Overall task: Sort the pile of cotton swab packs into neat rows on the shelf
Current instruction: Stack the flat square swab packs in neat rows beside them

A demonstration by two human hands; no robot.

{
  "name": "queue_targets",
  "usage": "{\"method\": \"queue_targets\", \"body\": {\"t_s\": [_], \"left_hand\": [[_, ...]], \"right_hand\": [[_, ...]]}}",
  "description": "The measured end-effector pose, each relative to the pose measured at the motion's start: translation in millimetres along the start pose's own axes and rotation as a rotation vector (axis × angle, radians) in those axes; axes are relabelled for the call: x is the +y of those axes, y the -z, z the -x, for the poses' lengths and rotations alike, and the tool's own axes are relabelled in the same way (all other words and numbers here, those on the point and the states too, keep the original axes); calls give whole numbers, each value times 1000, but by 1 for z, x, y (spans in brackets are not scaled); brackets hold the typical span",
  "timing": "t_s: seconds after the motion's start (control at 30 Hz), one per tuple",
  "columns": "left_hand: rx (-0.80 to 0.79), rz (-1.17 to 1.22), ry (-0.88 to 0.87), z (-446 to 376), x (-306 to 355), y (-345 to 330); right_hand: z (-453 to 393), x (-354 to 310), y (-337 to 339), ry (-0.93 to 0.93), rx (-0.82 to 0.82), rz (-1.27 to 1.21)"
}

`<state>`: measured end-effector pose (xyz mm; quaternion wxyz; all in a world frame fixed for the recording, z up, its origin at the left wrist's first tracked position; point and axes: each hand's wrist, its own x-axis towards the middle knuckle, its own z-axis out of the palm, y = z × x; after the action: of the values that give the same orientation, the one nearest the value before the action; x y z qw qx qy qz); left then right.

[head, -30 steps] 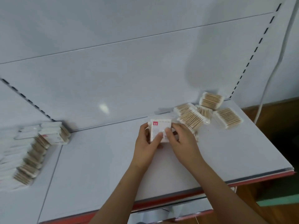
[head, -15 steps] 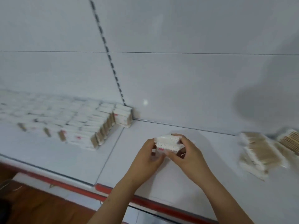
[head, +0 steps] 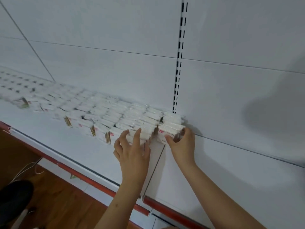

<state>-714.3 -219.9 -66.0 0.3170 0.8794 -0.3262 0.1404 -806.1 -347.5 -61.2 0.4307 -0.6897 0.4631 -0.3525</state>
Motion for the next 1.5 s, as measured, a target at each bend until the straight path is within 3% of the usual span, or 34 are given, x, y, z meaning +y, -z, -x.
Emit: {"method": "queue_targets", "body": {"t_s": [0.13, 0.4, 0.53, 0.63, 0.77, 1.0, 1.13, 1.2, 1.3, 1.5], "left_hand": [[-30, 155, -54, -1, -17, -7], [-74, 196, -90, -6, -23, -4], [-19, 174, -123, -8, -15, 9], [19, 312, -260, -3, 10, 13], [-254, 485, -448, 20, 62, -16], [-700, 426, -874, 93, 142, -76], [-839, 484, -888, 118, 173, -82], [-873, 543, -851, 125, 189, -80], [-891, 597, -788, 133, 211, -79], [-947, 679, -716, 141, 248, -75]], "right_hand": [[8, 1, -21, -50, 95, -64], [15, 8, -31, 152, 141, 115], [13, 9, -12, 202, 104, 300], [10, 5, 27, 214, 182, 311], [6, 6, 96, 221, 301, 355], [34, 55, 234, 110, 436, 605], [77, 112, 297, -199, 598, 811], [88, 131, 320, -274, 528, 839], [89, 143, 340, -283, 404, 729], [80, 140, 358, -229, 464, 488]]}}
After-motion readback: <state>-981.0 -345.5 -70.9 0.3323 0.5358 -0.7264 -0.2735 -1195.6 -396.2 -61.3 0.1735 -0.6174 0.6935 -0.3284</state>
